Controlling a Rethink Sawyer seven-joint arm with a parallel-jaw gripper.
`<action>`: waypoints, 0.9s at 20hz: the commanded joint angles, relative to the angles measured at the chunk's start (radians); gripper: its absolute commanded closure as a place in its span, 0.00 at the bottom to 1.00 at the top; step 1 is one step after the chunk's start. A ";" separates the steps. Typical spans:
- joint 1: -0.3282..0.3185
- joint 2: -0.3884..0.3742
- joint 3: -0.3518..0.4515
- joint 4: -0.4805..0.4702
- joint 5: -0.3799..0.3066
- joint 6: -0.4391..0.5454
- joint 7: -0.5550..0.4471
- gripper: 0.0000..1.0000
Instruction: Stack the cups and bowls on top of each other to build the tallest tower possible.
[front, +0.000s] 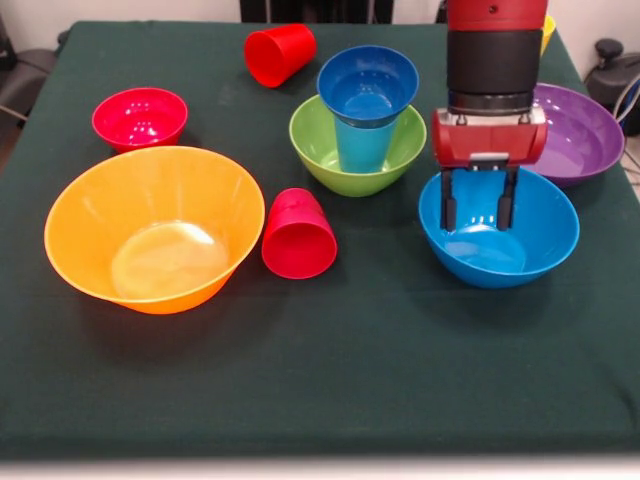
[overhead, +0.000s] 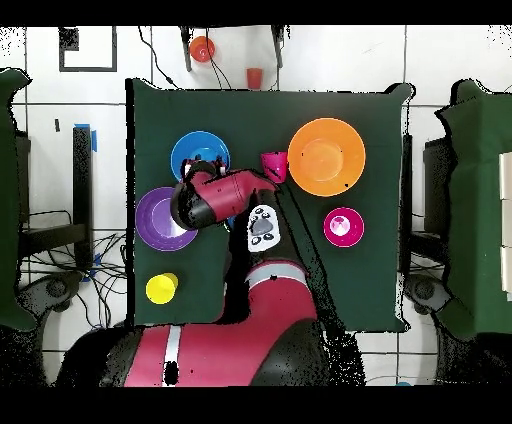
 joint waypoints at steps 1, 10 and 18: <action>-0.023 -0.070 0.083 0.056 0.003 0.153 -0.021 0.00; -0.040 -0.080 0.106 0.052 0.002 0.169 -0.035 0.00; -0.045 -0.074 0.110 0.047 -0.002 0.173 -0.032 0.00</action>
